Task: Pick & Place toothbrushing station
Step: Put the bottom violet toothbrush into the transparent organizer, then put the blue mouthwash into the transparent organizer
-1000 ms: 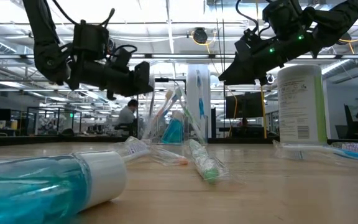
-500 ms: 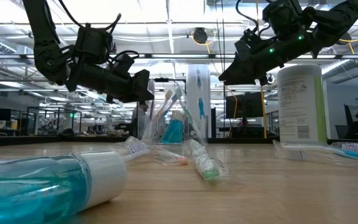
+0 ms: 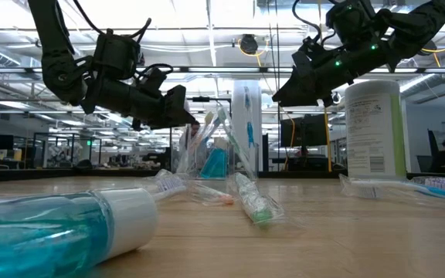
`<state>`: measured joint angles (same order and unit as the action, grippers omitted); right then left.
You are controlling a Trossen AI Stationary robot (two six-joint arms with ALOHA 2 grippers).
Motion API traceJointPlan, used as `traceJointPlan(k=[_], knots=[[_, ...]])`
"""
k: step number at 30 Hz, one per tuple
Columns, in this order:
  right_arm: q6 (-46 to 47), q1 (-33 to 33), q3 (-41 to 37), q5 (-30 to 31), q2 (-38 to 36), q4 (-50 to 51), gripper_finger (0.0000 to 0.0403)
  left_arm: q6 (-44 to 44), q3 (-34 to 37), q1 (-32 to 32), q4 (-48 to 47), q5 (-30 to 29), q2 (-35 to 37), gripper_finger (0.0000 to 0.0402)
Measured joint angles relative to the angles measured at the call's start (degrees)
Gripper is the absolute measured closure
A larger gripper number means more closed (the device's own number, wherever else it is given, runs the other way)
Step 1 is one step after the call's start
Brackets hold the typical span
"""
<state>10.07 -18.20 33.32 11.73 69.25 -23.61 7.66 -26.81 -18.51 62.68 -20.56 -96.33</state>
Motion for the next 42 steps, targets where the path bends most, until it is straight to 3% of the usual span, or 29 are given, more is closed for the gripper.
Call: traceJointPlan(k=[6, 9, 14, 19, 22, 30, 35, 39, 42], knots=[[-0.1, 2.0, 0.0, -0.1, 0.0, 0.3, 0.0222, -0.2, 0.0, 2.4, -3.4, 0.0, 4.5, 0.0201], [-0.2, 2.6, 0.0, 0.0, 0.0, 0.3, 0.0222, 0.6, 0.0, 4.1, -9.1, 0.0, 8.8, 0.0198], [-0.2, 2.6, 0.0, 0.0, 0.0, 0.3, 0.0222, 9.6, 0.0, 7.4, -22.6, 0.4, 16.2, 0.0197], [1.0, 2.6, 0.0, 0.0, 0.0, 0.3, 0.0222, 16.6, -0.3, 11.6, -29.2, 9.5, 21.5, 0.0197], [2.3, 2.6, 0.0, 0.0, 0.0, 0.3, 0.0222, 16.4, -1.5, 15.7, -29.6, 14.5, 22.8, 0.0197], [2.4, 2.6, 0.0, 0.0, 0.0, -3.8, 0.0222, 11.8, -9.6, 30.0, -34.6, 14.4, 22.0, 0.0197], [0.4, 2.6, 0.0, 0.1, 0.0, -8.6, 0.0222, 11.5, -18.9, 37.1, -48.0, 9.3, 18.8, 0.0197], [-1.5, 2.6, 0.0, 0.1, 0.0, -11.8, 0.0222, 17.4, -27.1, 41.4, -62.1, 6.5, 12.9, 0.0197], [-1.7, 2.6, 0.0, 0.1, 0.0, -14.0, 0.0222, 21.7, -32.6, 43.5, -66.8, 6.1, 8.6, 0.0197]])
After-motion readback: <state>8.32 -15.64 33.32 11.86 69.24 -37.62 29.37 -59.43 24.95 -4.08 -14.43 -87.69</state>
